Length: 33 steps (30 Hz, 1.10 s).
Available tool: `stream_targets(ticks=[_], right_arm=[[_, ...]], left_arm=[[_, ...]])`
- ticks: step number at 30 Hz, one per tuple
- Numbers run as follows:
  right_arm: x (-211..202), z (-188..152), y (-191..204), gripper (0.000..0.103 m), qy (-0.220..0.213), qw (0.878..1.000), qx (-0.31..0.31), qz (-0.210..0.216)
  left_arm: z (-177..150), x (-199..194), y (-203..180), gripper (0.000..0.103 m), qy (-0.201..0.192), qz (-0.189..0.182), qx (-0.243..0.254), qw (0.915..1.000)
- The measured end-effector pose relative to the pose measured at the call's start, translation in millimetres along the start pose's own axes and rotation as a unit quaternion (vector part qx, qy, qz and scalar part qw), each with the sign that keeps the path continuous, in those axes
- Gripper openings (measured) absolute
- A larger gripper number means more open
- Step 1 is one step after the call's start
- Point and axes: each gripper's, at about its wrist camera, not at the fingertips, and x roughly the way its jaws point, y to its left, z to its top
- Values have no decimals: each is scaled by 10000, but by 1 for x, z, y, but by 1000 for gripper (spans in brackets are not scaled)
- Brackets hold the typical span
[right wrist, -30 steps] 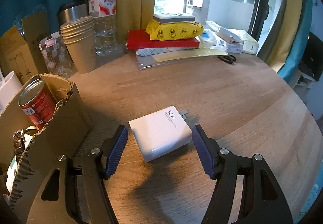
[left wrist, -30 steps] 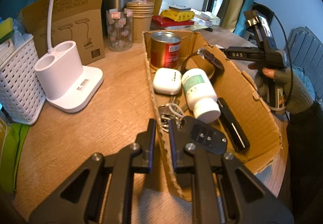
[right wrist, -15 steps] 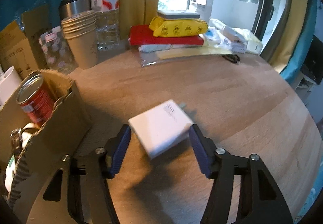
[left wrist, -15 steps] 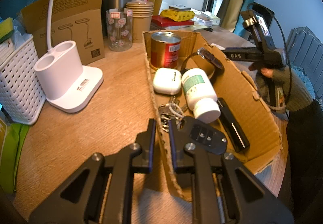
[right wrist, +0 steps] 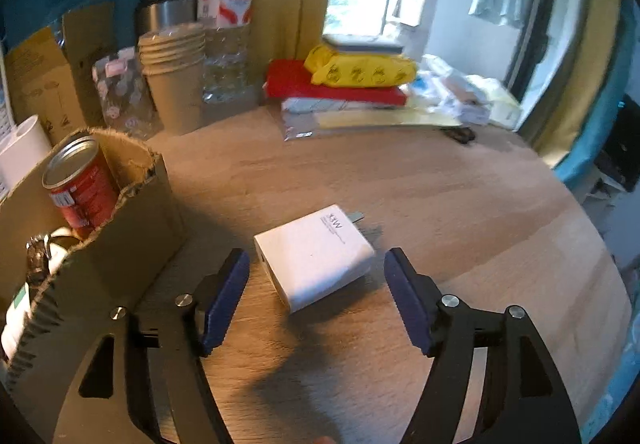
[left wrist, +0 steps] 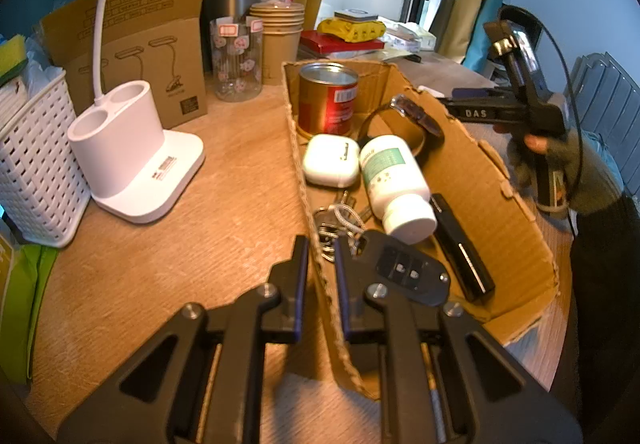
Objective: Organize rigid objects
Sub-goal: 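Move the right gripper to the white charger block and close on it, then lift the charger with the right gripper and carry it over the box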
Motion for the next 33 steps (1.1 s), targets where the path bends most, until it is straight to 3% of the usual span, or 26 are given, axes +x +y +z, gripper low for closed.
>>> stream_targets(ticks=[3, 11, 14, 18, 24, 33], right_arm=[[4, 1, -5, 75, -14, 9999, -116, -61], [17, 7, -7, 75, 241, 9991, -146, 328], [18, 5, -7, 67, 310, 9989, -19, 364], [16, 2, -3, 66, 271, 9993, 29, 245], [3, -4, 2, 66, 110, 9999, 52, -45], [-40, -6, 4, 65, -390, 9988, 303, -49]], left_arm=[[0, 0, 0, 14, 0, 1, 2, 10000], [0, 0, 0, 14, 0, 4, 1, 10000], [0, 0, 0, 14, 0, 3, 0, 10000], [0, 0, 0, 14, 2, 7, 1, 10000], [0, 0, 0, 14, -1, 6, 0, 10000], [0, 0, 0, 14, -2, 7, 0, 10000]])
